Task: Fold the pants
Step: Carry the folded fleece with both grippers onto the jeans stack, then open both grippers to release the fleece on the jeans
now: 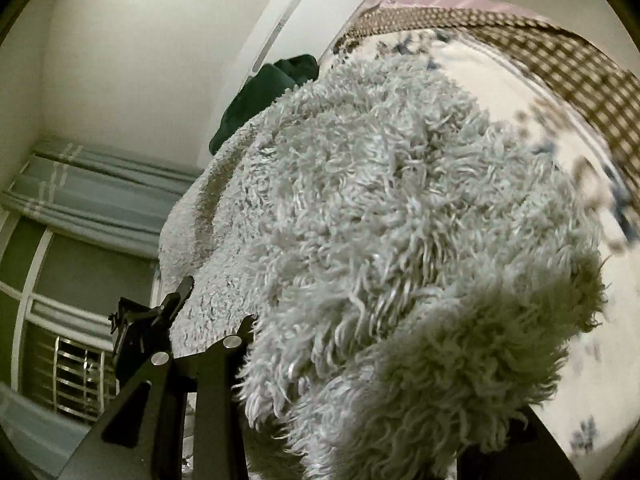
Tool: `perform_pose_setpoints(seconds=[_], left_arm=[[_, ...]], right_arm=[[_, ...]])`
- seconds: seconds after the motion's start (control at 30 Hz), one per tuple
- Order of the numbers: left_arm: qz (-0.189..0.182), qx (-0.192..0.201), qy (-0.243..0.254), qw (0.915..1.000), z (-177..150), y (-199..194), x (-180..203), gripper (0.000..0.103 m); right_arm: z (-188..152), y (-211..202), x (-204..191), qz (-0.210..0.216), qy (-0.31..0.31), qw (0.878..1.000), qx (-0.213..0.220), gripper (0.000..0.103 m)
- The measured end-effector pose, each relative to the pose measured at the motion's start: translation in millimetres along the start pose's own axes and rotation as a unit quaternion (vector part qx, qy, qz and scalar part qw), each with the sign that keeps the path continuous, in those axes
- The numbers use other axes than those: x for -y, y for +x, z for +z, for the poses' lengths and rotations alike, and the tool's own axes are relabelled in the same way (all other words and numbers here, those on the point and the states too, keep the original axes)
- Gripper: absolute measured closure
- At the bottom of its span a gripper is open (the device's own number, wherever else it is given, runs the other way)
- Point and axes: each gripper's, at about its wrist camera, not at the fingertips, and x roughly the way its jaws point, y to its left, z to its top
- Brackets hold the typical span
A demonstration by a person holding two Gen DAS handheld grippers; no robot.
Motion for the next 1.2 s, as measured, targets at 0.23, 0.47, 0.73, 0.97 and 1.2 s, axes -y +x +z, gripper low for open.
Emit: perform_pose_setpoints(seconds=[0.23,0.47,0.73,0.97,1.2], left_arm=[[0.013,-0.020,-0.031,0.9992,92.9,48.1,-78.8,0.051],[0.107,-0.076,-0.069,0.9890,116.1,85.9,-160.1,0.048],[0.186,-0.073,0.003,0.9797,98.6,71.6,-139.7,0.032],[0.266,-0.071,0.083,0.9577,80.3,57.6,-106.7,0.018],[0.289,-0.081,0.109,0.9478,52.2,52.3,-86.1,0.018]], right_arm=[[56.2,126.1,-10.2,-0.028,0.006,1.000,0.000,0.064],[68.3,216.3,22.1,-0.090,0.011,0.995,-0.046,0.064],[75.3,229.3,25.9,-0.151,-0.007,0.985,-0.085,0.038],[62.0,197.4,15.2,-0.230,-0.042,0.968,-0.094,0.008],[50.0,162.2,12.6,-0.277,-0.051,0.956,-0.088,0.007]])
